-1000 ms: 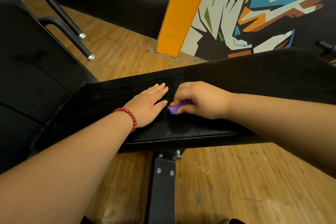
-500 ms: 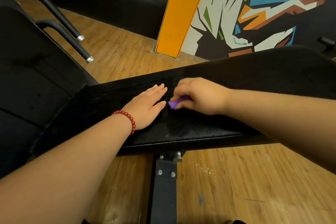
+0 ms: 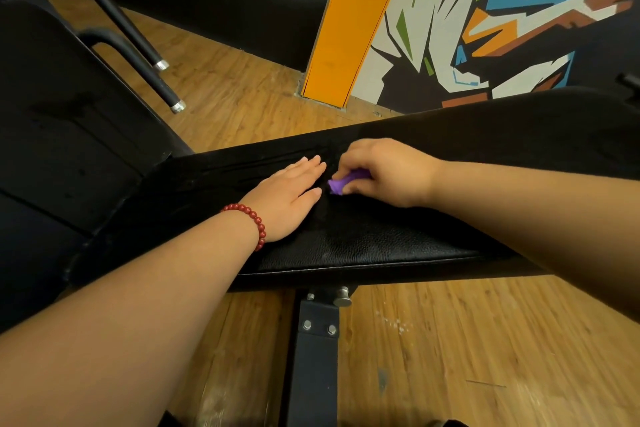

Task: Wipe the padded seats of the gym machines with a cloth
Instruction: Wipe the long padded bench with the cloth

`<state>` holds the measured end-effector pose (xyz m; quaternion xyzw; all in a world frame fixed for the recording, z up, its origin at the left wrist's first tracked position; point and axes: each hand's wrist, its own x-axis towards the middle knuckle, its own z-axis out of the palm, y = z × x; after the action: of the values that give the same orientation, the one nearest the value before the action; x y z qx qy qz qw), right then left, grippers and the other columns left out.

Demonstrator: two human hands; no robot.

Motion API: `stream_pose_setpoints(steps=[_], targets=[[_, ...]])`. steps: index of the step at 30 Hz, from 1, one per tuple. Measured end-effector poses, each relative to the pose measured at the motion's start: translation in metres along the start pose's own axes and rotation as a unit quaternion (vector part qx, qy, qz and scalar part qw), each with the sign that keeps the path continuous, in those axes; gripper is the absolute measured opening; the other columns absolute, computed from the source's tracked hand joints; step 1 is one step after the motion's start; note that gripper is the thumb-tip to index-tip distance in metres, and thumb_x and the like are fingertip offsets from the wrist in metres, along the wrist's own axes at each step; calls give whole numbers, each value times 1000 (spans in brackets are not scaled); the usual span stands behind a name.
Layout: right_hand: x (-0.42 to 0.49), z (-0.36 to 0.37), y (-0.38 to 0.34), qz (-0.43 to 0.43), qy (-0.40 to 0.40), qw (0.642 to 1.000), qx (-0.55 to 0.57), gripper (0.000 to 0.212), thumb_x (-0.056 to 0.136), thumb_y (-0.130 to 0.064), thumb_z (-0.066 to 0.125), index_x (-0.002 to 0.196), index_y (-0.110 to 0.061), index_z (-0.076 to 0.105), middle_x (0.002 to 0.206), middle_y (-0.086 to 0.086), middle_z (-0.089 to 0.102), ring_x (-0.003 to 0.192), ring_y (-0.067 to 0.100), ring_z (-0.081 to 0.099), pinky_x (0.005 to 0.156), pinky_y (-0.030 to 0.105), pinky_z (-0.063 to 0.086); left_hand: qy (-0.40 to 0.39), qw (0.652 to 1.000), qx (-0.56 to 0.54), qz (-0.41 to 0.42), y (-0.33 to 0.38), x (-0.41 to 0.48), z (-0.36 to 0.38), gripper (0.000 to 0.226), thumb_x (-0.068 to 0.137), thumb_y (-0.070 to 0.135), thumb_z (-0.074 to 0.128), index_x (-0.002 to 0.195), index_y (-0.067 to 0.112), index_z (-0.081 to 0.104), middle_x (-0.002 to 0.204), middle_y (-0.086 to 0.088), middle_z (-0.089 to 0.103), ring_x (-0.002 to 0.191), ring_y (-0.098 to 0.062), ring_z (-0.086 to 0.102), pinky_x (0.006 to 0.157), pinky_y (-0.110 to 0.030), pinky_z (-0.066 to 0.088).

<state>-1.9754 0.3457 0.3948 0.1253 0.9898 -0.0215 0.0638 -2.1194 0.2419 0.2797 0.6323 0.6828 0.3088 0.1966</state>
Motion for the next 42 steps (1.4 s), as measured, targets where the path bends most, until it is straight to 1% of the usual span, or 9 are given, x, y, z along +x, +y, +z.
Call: stream_pose_setpoints(steps=[3,9,16,20,23,30,37,39,42], targets=[[1,3,-1,16,7,1000,-3,20,89,-24,67,109,-17,67,104,-4,55,100,13,53,91,29,44,-4,1000,3,-4,0,0,-1,51,105,30,30,154,27,15,161,12,6,147,-5,0,122,-35,4],[-12,6,-4,-55,-16,998,24,17,88,-21,69,103,-15,69,103,-2,60,97,10,54,88,22,41,8,1000,6,-3,-2,4,-1,51,104,31,34,153,27,19,161,11,11,148,-6,4,122,-39,9],[15,2,12,31,6,999,-12,20,90,-25,66,109,-18,66,102,-6,52,103,15,54,87,25,40,11,1000,12,-6,0,4,-4,51,104,29,34,153,25,19,160,11,12,147,-6,6,121,-30,8],[-2,6,6,-33,-7,999,13,17,88,-21,68,105,-17,68,103,-7,55,98,10,53,88,24,41,22,1000,7,-16,-2,8,-4,51,104,28,35,153,24,21,160,10,14,147,-6,8,120,-28,8],[0,4,11,-52,-20,998,15,17,89,-21,68,105,-15,68,106,0,59,99,13,55,90,26,43,29,999,1,-22,-1,12,-3,51,104,29,36,153,23,22,160,11,16,147,-6,9,119,-27,8],[33,0,27,44,9,999,-25,21,92,-23,63,112,-19,66,112,3,58,105,20,54,93,35,45,30,999,2,-24,-1,14,-4,52,104,30,36,153,24,21,160,11,16,147,-6,9,119,-28,8],[16,-3,25,-37,-29,999,22,18,88,-21,69,106,-17,68,101,-7,56,96,7,51,86,19,37,20,999,20,-20,-2,20,-3,53,104,32,36,153,22,20,161,9,13,148,-8,7,121,-32,9],[25,-4,30,-24,-28,999,5,17,89,-22,67,105,-17,67,103,-3,57,97,11,52,86,23,40,22,999,14,-19,-2,21,-3,53,103,32,36,153,22,20,161,9,14,148,-7,7,122,-33,9],[39,-7,38,38,-8,999,-15,18,91,-24,65,108,-18,66,113,1,61,104,16,54,91,33,44,21,1000,10,-21,-1,21,-4,53,103,32,36,153,23,20,161,10,13,148,-7,7,122,-33,9]])
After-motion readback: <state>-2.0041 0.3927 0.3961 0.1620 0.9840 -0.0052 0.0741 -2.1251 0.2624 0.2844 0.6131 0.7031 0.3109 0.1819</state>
